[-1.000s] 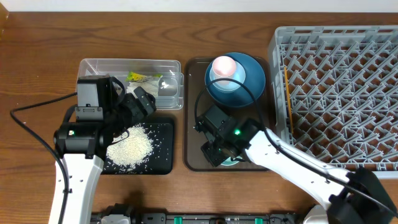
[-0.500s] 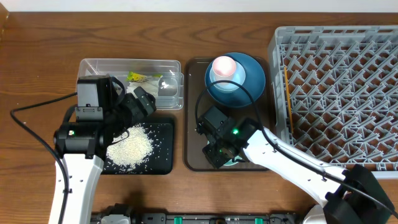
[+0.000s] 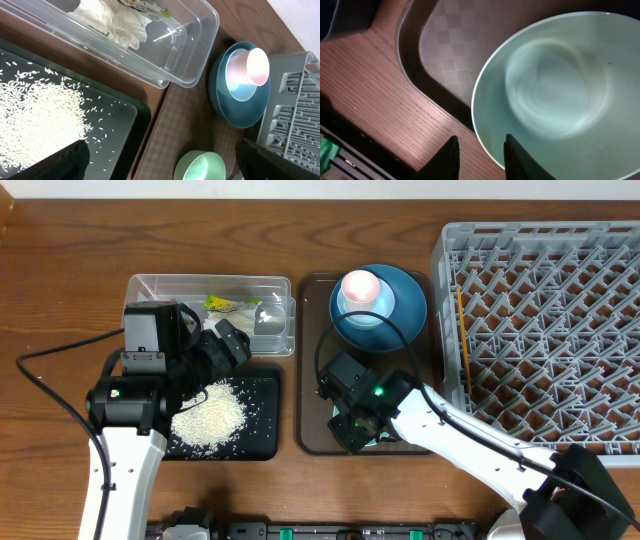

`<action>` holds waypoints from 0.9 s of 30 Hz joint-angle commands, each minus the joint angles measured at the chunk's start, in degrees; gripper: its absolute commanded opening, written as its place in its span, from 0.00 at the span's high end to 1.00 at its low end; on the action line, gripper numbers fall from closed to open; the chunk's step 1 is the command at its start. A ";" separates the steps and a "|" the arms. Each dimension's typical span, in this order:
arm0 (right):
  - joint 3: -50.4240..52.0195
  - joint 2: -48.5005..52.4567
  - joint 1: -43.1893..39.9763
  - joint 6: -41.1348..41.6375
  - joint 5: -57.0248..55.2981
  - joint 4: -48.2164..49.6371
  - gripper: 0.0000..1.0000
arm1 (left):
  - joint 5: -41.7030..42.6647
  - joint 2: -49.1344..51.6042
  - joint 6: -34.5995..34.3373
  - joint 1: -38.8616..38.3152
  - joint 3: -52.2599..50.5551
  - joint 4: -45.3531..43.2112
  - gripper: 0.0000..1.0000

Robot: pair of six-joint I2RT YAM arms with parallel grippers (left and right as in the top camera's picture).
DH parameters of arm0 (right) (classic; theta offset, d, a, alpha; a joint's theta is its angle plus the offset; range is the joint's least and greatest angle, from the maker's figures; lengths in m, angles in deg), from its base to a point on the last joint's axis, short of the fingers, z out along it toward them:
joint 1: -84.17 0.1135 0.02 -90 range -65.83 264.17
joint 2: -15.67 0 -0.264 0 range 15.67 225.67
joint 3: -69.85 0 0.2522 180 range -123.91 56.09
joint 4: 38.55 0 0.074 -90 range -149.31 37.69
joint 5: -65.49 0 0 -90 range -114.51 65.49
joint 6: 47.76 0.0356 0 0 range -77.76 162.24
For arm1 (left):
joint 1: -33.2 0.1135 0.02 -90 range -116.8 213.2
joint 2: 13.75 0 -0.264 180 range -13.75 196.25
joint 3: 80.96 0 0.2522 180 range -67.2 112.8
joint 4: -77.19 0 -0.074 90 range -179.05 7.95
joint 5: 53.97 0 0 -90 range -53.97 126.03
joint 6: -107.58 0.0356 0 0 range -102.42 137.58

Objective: Sort waste into correct bins and load items into the dishwasher rack
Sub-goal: 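Lower the right gripper and grasp the rim of the mint-green bowl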

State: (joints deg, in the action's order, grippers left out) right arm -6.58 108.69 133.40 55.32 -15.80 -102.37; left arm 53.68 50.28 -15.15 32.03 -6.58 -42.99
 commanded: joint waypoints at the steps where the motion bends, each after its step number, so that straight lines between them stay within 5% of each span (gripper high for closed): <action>1: -0.09 0.46 2.64 -3.19 -0.46 -0.07 0.71 | -0.33 0.07 0.81 0.28 0.46 -0.07 0.04; 27: 3.48 0.98 5.92 -5.03 -9.97 0.15 0.73 | -0.33 0.07 0.81 0.28 0.46 -0.07 0.04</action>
State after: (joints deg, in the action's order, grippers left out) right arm -3.57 109.04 138.45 50.75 -24.70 -102.26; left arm 53.70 50.28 -15.15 32.03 -6.58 -43.01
